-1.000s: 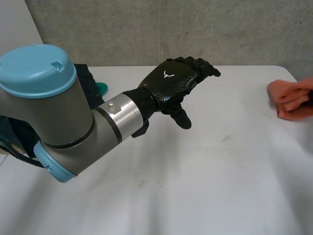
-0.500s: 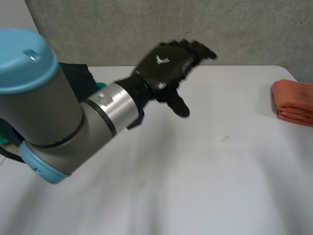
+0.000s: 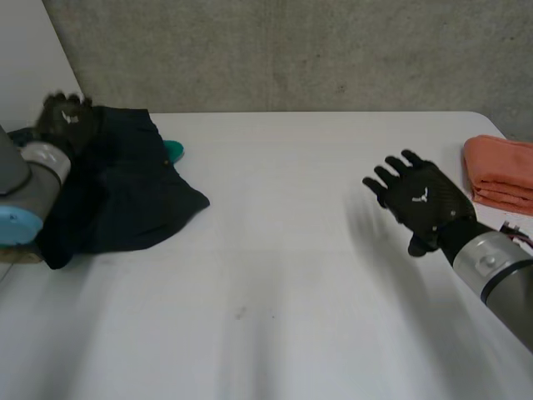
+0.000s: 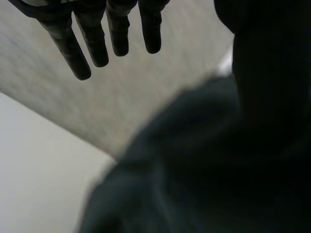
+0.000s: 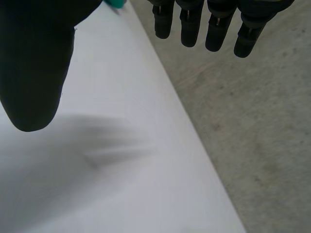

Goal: Fold the laundry.

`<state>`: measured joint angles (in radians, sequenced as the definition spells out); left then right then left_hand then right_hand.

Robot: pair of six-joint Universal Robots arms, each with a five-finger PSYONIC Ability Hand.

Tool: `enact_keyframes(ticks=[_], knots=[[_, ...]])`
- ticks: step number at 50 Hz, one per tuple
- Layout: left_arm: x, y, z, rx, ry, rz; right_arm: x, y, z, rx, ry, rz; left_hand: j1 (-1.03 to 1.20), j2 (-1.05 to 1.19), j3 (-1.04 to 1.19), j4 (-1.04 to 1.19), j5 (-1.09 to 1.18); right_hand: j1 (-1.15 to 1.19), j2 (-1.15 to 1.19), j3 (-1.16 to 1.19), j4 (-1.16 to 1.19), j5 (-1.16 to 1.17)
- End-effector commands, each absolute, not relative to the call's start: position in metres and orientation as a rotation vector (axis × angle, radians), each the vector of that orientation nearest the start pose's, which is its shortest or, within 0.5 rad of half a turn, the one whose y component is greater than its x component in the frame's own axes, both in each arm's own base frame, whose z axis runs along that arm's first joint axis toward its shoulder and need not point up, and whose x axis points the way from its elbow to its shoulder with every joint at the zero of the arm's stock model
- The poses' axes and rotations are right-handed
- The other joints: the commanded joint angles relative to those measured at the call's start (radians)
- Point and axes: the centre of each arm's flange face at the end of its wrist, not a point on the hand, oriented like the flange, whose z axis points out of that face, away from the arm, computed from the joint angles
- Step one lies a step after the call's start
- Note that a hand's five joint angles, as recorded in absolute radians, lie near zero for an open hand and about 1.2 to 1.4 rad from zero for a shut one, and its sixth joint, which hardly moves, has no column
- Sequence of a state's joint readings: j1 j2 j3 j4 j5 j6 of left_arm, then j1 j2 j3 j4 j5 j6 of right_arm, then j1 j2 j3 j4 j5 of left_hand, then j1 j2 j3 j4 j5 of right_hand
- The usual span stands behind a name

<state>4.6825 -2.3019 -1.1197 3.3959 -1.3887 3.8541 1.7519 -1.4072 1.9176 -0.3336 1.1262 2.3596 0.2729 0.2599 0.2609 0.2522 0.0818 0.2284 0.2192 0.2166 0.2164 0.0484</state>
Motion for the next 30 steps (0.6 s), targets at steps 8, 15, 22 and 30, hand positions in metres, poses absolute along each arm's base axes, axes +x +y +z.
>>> enact_keyframes(ticks=[8, 15, 22, 30], knots=[[-0.214, -0.421, 0.233, 0.873, 1.810, -2.221, 0.216, -0.259, 0.184, -1.482, 1.946, -2.055, 1.123, 1.136, 1.135, 1.144, 1.140, -0.054, -0.045, -0.042, -0.042, -0.048], [-0.263, -0.355, 0.290, 0.819, 1.865, -2.603, 0.212, -0.265, 0.189, -1.398, 2.001, -2.084, 1.123, 1.136, 1.135, 1.144, 1.140, -0.054, -0.045, -0.042, -0.042, -0.048], [-0.340, -0.249, 0.274, 1.377, 2.055, -2.736, 0.196, -0.278, 0.208, -1.215, 2.071, -2.179, 1.123, 1.136, 1.135, 1.144, 1.140, -0.054, -0.045, -0.042, -0.042, -0.048], [-0.366, -0.171, 0.214, 1.849, 2.377, -2.412, 0.182, -0.289, 0.214, -1.105, 2.107, -2.195, 1.123, 1.136, 1.135, 1.144, 1.140, -0.054, -0.045, -0.042, -0.042, -0.048]])
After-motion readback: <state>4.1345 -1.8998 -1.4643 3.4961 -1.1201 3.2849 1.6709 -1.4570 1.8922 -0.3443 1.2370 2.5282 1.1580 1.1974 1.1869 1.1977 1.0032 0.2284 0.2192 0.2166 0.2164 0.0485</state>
